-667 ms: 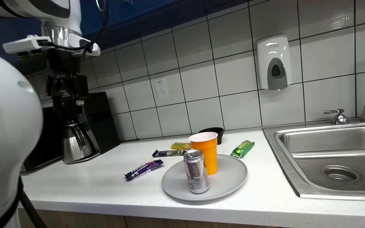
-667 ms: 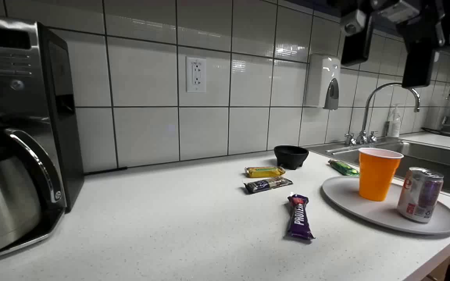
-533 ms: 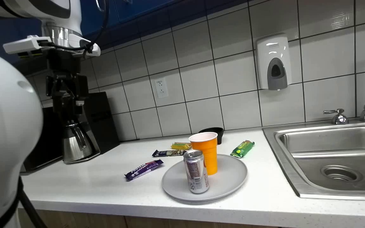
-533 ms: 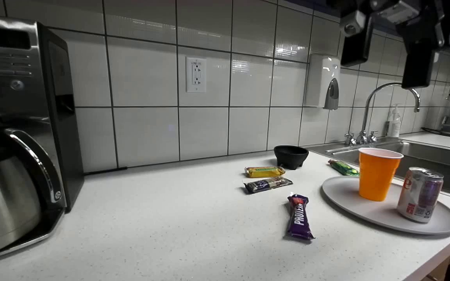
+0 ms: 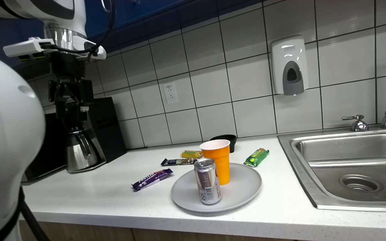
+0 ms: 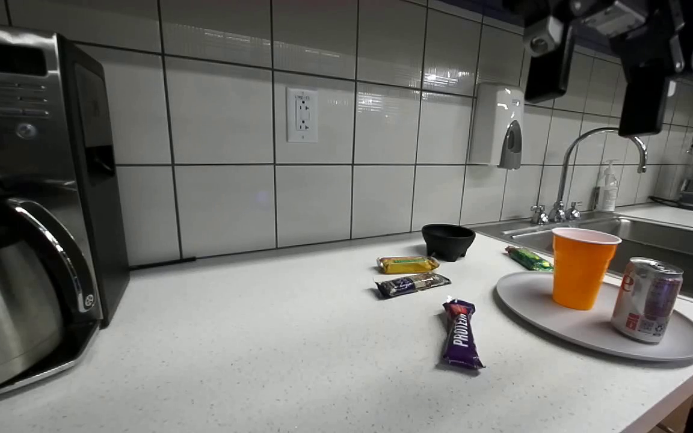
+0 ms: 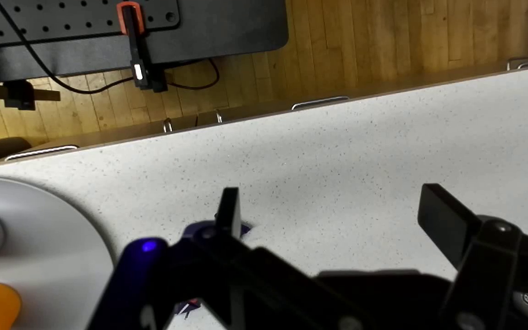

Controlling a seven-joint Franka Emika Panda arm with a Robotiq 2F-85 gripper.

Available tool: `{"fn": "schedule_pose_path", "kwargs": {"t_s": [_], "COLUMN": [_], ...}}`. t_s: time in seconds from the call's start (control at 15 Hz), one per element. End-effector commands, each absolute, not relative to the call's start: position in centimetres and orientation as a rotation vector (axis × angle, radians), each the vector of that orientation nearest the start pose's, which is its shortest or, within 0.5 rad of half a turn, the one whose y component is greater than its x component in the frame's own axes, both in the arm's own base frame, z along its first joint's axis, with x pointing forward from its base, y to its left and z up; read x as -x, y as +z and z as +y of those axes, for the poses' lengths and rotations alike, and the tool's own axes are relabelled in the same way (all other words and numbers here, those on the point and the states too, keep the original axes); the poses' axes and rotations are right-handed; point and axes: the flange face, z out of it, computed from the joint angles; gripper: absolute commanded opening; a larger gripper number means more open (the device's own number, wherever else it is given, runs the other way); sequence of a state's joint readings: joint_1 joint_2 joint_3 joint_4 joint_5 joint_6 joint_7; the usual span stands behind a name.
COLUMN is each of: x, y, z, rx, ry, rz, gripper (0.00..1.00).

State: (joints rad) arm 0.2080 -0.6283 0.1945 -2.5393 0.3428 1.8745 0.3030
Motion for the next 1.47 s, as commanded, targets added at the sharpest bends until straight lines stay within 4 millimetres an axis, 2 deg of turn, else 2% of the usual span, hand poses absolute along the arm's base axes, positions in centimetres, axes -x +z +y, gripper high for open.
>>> {"fn": "schedule_pose_path", "kwargs": {"t_s": [0.0,0.27,0.4,0.67,1.07,1.4], "x": [-31.9,-31.9,-31.4,-30.8,-30.7,-31.2], "y": [47.4,47.4,46.9,45.9,44.8,44.5], "z": [16.7,16.7,17.2,16.7,14.3,11.4], "rx": [2.950,2.950,2.974,3.010,3.121,3.155], "ry": [0.157,0.157,0.176,0.202,0.194,0.155], "rz": [0.073,0.073,0.031,0.034,0.055,0.082], "gripper": [1.00,1.00,1.00,1.00,1.00,1.00]}}
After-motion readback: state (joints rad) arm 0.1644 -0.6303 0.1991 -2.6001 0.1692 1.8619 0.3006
